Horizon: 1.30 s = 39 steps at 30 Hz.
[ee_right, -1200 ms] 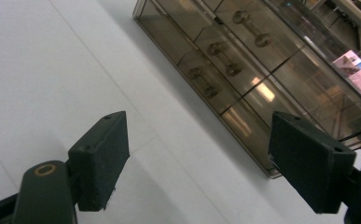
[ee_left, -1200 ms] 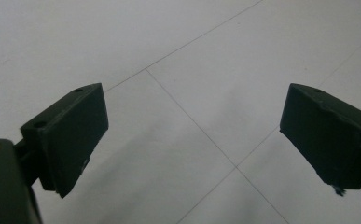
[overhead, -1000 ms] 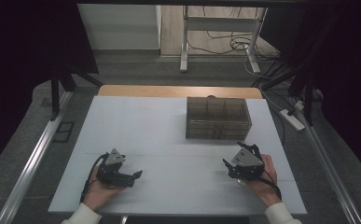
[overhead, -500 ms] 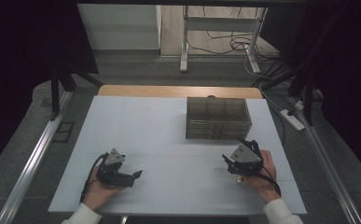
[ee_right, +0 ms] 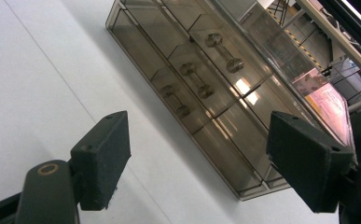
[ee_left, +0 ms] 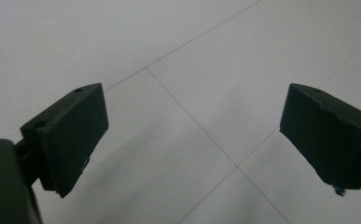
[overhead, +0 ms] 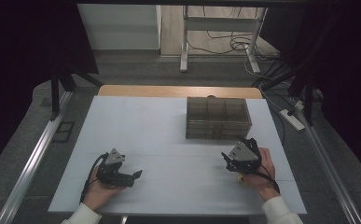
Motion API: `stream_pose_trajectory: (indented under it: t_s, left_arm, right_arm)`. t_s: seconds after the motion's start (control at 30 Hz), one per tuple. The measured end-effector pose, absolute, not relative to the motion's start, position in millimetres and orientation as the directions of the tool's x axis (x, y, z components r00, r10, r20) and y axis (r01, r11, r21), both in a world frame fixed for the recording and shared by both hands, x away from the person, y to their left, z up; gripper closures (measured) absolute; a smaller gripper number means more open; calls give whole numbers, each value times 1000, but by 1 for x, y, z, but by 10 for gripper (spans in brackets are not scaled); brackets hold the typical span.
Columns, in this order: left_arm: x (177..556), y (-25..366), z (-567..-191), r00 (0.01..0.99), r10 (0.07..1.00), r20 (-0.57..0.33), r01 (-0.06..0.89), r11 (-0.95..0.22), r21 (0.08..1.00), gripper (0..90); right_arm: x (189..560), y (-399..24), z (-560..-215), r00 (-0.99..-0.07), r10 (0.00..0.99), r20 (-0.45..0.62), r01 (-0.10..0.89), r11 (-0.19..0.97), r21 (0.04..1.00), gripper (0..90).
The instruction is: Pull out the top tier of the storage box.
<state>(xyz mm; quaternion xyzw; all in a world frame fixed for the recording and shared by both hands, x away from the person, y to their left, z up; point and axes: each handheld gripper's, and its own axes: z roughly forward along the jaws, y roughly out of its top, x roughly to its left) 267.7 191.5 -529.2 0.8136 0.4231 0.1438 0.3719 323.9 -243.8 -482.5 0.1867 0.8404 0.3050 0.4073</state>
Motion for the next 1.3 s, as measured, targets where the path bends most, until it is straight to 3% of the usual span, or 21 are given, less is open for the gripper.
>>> stream_pose_trajectory:
  t_s: [1.3]
  left_arm:
    - [268, 191, -530, 602, 794, -80, 583, -369, 724, 71]
  right_arm:
    - [341, -228, -484, -565, 543, -621, 45, 772, 634, 238]
